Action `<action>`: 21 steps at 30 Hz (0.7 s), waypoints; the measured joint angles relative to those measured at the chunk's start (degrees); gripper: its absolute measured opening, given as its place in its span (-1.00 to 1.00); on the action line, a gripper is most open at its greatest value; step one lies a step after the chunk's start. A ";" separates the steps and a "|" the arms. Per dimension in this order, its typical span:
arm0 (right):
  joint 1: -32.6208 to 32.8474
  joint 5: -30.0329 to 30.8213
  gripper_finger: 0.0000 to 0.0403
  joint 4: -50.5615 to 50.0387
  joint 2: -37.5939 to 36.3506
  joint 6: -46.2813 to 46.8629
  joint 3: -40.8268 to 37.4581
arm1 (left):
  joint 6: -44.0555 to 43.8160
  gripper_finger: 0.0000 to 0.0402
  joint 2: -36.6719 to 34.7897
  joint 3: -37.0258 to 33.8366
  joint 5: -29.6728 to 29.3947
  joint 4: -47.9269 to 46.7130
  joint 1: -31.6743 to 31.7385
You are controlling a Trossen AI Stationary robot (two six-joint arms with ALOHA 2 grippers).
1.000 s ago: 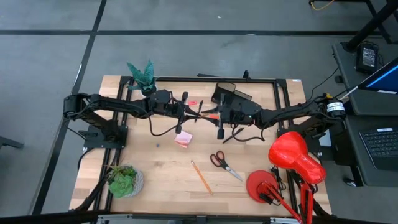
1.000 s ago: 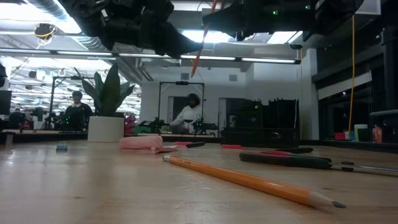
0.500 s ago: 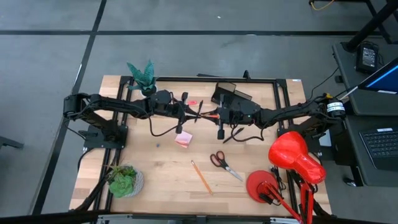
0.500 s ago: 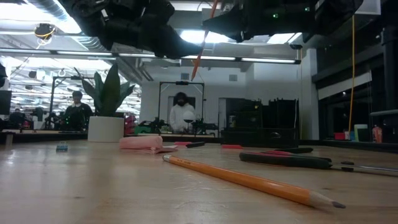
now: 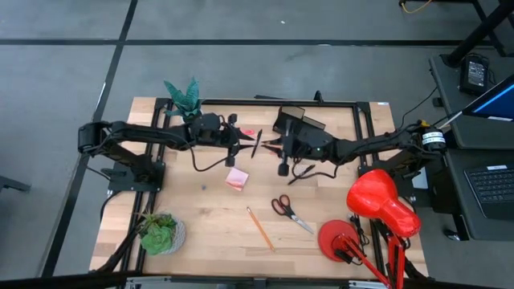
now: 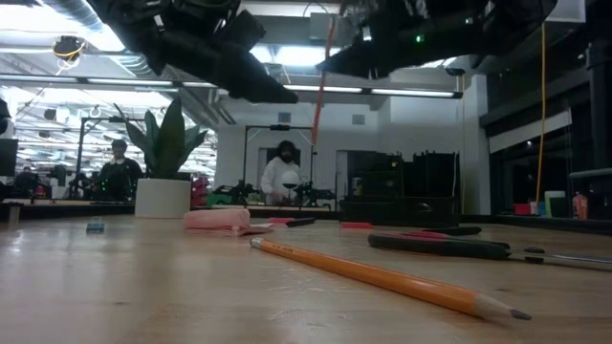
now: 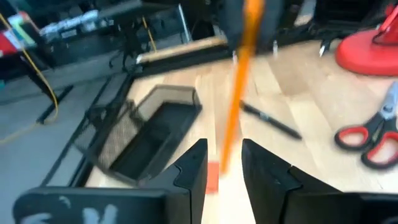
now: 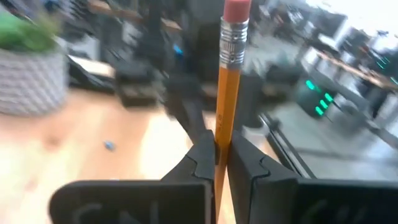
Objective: Pick and place office supplies into organizer
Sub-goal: Put the top pencil into the black desk organizer
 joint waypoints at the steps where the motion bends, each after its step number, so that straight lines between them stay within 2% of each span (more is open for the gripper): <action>1: -0.28 1.25 -0.91 -1.09 0.00 0.21 -0.01 | 0.00 -0.55 -0.51 0.00 0.00 -0.89 0.16; 6: -2.48 2.37 -0.91 -2.95 0.00 1.63 -0.07 | 0.53 -0.67 -2.84 0.00 0.08 -5.20 0.82; 13: -8.74 5.45 -0.91 -2.83 0.00 2.27 -0.07 | -0.31 -0.97 -6.48 -4.32 0.21 -3.90 3.76; 21: -15.03 5.44 -0.91 -2.72 -0.57 2.93 -0.07 | -1.90 -0.99 -12.35 -10.97 1.05 0.88 5.92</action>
